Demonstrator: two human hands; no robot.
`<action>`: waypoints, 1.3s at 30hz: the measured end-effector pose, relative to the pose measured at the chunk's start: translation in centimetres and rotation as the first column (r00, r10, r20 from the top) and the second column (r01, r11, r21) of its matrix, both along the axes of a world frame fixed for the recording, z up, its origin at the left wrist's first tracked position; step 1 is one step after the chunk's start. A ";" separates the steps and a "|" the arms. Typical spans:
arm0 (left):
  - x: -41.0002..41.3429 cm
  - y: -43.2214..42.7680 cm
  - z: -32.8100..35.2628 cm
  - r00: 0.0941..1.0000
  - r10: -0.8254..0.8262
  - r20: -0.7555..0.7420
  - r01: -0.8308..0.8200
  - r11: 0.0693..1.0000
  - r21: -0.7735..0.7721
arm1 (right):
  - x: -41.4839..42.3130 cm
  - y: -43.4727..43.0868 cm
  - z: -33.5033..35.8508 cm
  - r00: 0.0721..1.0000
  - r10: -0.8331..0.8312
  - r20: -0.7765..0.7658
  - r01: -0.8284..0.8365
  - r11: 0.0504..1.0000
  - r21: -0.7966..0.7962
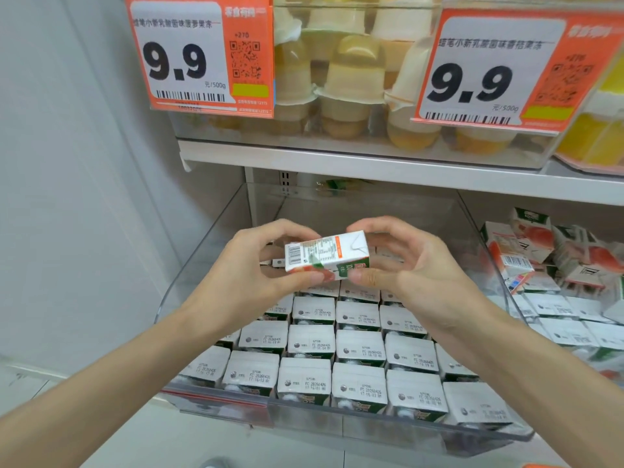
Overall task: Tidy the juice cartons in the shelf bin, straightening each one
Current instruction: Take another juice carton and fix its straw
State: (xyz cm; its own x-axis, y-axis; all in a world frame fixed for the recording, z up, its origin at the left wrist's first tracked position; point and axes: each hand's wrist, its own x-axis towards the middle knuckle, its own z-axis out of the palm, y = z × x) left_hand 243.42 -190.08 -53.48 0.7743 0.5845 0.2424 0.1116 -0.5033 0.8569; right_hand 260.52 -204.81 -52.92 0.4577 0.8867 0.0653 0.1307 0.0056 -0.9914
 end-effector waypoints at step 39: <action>-1.0 3.7 -0.2 0.956 0.292 0.009 -0.285 0.926 0.247 | -0.7 7.0 -0.4 0.857 -0.183 0.482 0.190 0.981 0.035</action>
